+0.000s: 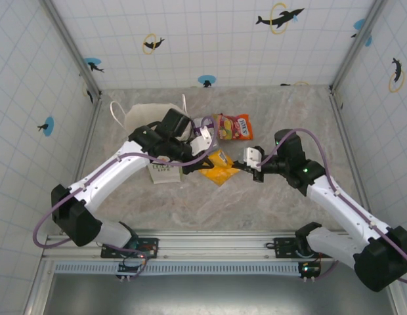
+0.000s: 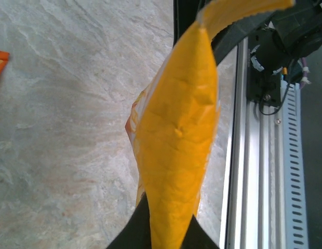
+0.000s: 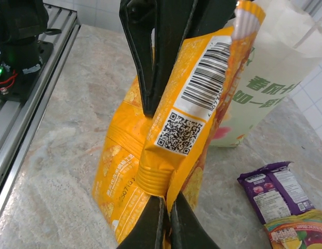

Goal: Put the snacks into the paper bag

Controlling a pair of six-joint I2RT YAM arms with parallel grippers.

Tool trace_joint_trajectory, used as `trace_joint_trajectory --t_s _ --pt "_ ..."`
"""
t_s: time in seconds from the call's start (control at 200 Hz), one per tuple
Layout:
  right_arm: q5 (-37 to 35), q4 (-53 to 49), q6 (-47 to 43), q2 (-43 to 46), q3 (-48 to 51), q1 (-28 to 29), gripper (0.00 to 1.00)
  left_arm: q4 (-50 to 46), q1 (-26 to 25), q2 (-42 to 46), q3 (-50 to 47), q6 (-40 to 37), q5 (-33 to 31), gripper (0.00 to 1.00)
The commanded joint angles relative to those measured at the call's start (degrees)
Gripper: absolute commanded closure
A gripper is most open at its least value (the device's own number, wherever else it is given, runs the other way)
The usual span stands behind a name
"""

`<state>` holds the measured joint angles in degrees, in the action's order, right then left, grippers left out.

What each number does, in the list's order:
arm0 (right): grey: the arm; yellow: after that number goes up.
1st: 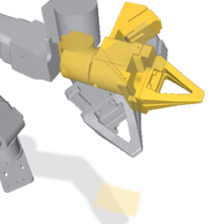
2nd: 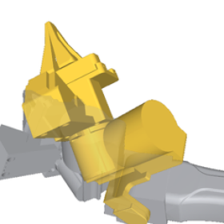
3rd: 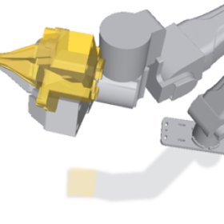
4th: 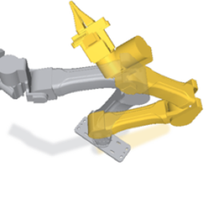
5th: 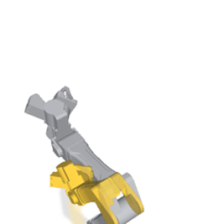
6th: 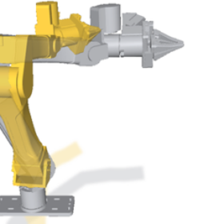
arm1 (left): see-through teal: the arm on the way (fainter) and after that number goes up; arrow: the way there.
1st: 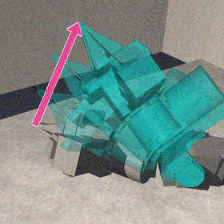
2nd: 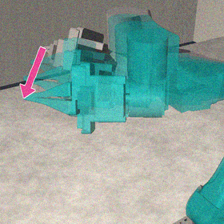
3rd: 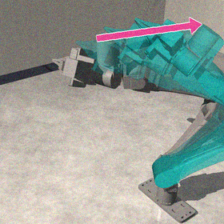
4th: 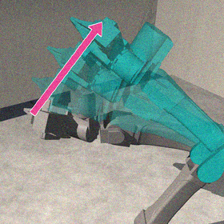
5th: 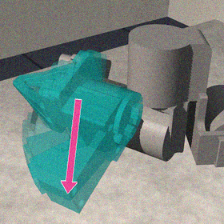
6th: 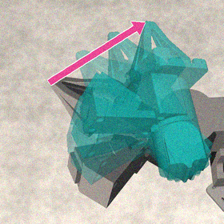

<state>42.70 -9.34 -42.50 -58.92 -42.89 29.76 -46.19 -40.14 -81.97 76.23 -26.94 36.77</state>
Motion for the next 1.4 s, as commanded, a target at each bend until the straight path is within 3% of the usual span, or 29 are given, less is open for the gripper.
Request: trace_joint_trajectory --t_s 0.0,0.17,0.41,0.66,0.846,1.056,1.391 --pt "-3.68 6.07 4.18 2.03 1.61 0.21 0.83 2.19 -0.38 2.36 0.94 1.30 -0.54 0.95" --pt "-12.19 12.90 13.19 4.93 4.18 -0.38 0.55 7.38 -0.38 5.58 -0.61 4.75 -7.32 0.97" --pt "-22.19 26.40 25.10 9.92 11.45 -2.54 0.41 17.45 -0.38 11.35 -1.12 13.01 -19.71 1.00" --pt "-21.57 27.70 29.40 8.60 12.75 -3.40 0.40 33.60 -0.38 18.01 -2.67 22.77 -39.80 1.00" --pt "-19.05 29.54 30.38 6.92 13.14 -3.08 0.41 41.37 -0.38 20.89 -3.88 24.00 -51.38 1.00" --pt "-18.35 29.67 30.39 5.50 13.09 -2.43 0.43 41.43 -0.38 20.69 -3.42 23.93 -61.31 1.00" --pt "-17.92 29.36 30.17 4.44 13.32 -1.39 0.43 25.10 -0.29 17.99 1.12 29.95 -74.44 1.00"
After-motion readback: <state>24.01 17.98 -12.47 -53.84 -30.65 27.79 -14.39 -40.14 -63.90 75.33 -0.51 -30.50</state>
